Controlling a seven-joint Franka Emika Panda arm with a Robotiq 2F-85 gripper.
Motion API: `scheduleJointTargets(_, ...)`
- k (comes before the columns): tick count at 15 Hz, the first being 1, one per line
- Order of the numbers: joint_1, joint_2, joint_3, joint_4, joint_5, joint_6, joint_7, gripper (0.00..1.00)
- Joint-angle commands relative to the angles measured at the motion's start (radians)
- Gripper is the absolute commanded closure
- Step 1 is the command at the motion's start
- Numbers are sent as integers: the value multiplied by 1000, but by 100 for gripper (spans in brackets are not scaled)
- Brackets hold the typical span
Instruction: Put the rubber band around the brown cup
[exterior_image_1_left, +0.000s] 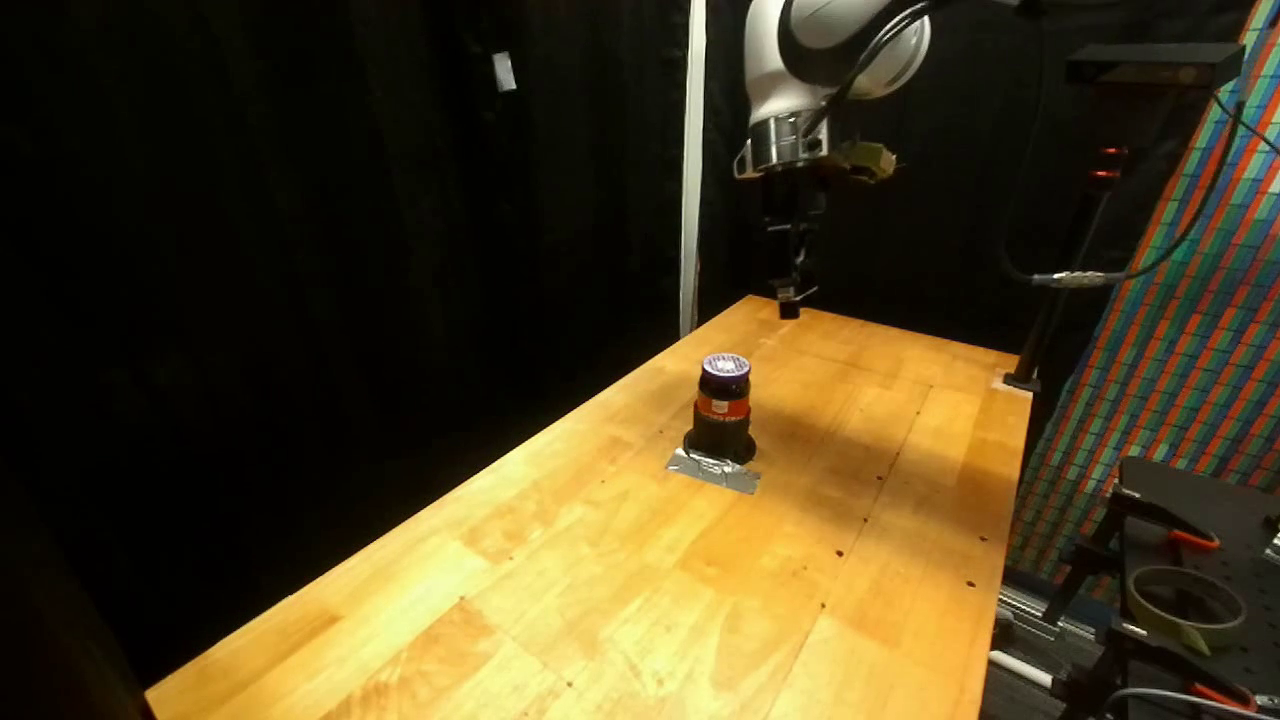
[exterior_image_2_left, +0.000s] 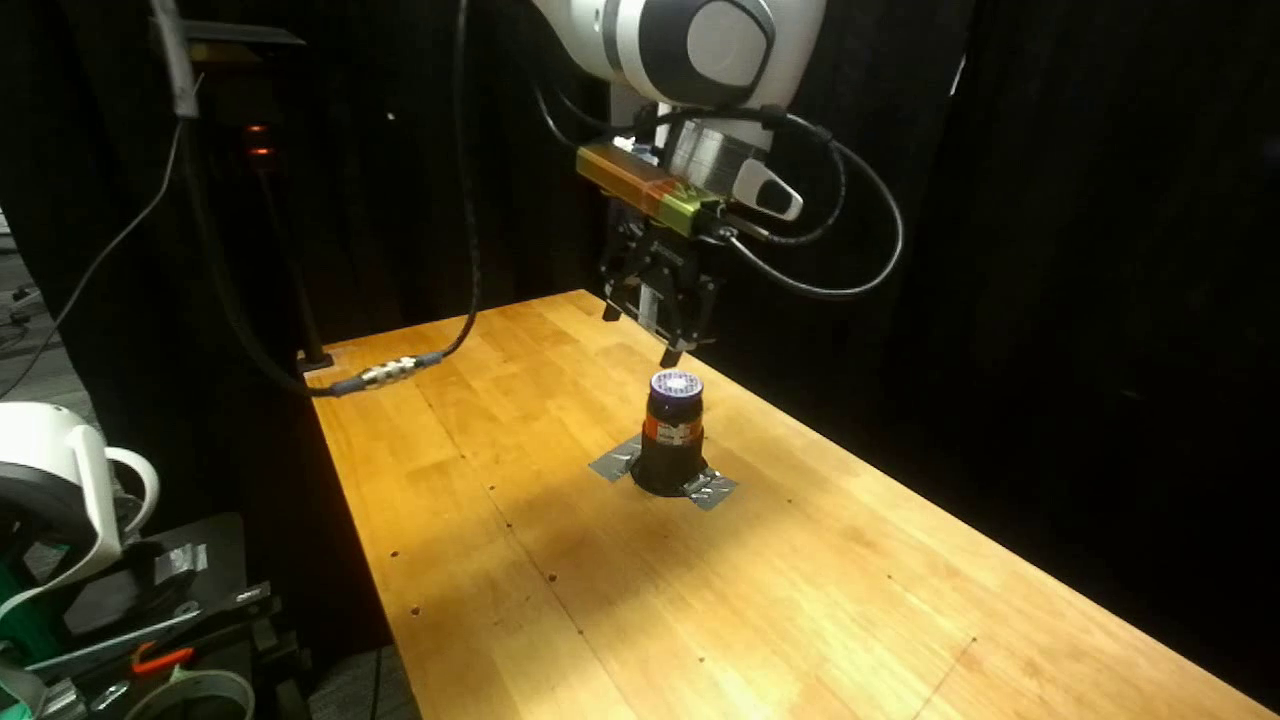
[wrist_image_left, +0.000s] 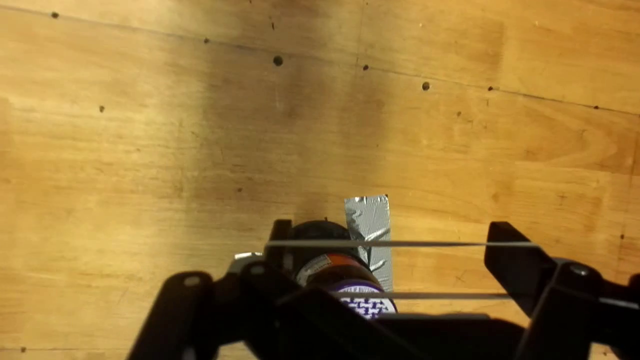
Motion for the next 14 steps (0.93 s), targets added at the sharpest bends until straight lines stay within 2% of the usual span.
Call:
scheduleJointTargets(1,1,190,13,247,-12,-53,-16,0)
scheduleJointTargets(8,18,449,14,574,-57,-101,-4,0)
scheduleJointTargets(14,27,587,28,745,-45,-175,8,0)
